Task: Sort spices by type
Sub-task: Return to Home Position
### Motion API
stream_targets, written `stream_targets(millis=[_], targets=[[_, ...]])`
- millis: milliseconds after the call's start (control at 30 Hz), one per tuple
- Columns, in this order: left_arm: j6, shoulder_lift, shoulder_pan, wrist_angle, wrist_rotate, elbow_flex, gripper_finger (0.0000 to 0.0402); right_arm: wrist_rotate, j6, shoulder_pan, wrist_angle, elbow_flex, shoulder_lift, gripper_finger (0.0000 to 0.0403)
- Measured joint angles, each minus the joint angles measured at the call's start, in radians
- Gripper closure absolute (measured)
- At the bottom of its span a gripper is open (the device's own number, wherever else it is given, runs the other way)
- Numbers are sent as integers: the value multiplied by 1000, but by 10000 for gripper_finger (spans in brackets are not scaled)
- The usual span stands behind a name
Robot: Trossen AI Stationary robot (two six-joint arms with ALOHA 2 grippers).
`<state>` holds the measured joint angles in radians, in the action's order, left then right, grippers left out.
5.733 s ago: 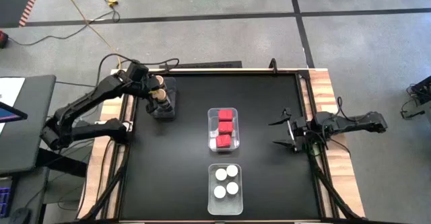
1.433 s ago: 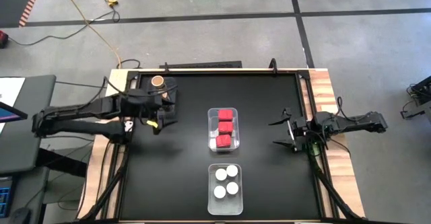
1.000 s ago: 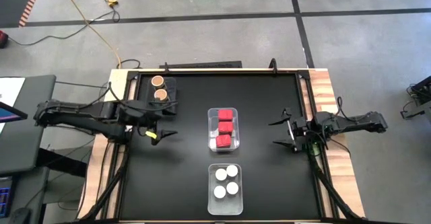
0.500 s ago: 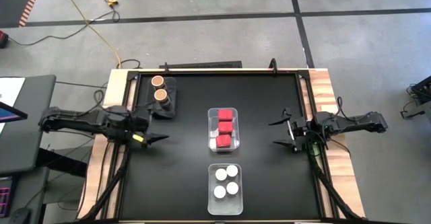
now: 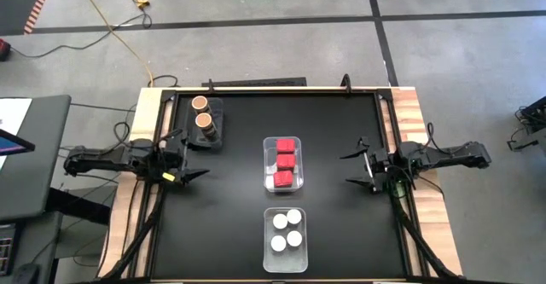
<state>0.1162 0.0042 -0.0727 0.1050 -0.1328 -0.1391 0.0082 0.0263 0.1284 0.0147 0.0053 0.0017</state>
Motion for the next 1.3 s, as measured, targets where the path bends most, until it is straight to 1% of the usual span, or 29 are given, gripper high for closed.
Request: stream_targets(millis=[267,500,567,633,733,800,933,1167,1233,1300], targets=[[-41,-3,1,-8,-60,0,19,0,0,0,0,0,0,19],[-51,-2,1,41,-62,0,19,0,0,0,0,0,0,19],[-63,-2,1,27,-63,5,19,0,0,0,0,0,0,19],[-70,-3,1,-23,-63,36,19,0,0,0,0,0,0,19],[-50,-1,1,-165,-59,120,19,0,0,0,0,0,0,19],[-41,4,5,-167,-58,124,19,0,1,0,0,0,0,19],[-85,1,20,-162,-54,125,19,0,2,0,0,0,0,19],[-109,-1,74,-162,-55,127,19,0,1,0,0,0,0,19],[-104,1,84,-158,-39,127,19,0,1,0,0,0,0,19],[-104,-1,87,-152,2,128,19,0,-1,0,0,0,0,19]])
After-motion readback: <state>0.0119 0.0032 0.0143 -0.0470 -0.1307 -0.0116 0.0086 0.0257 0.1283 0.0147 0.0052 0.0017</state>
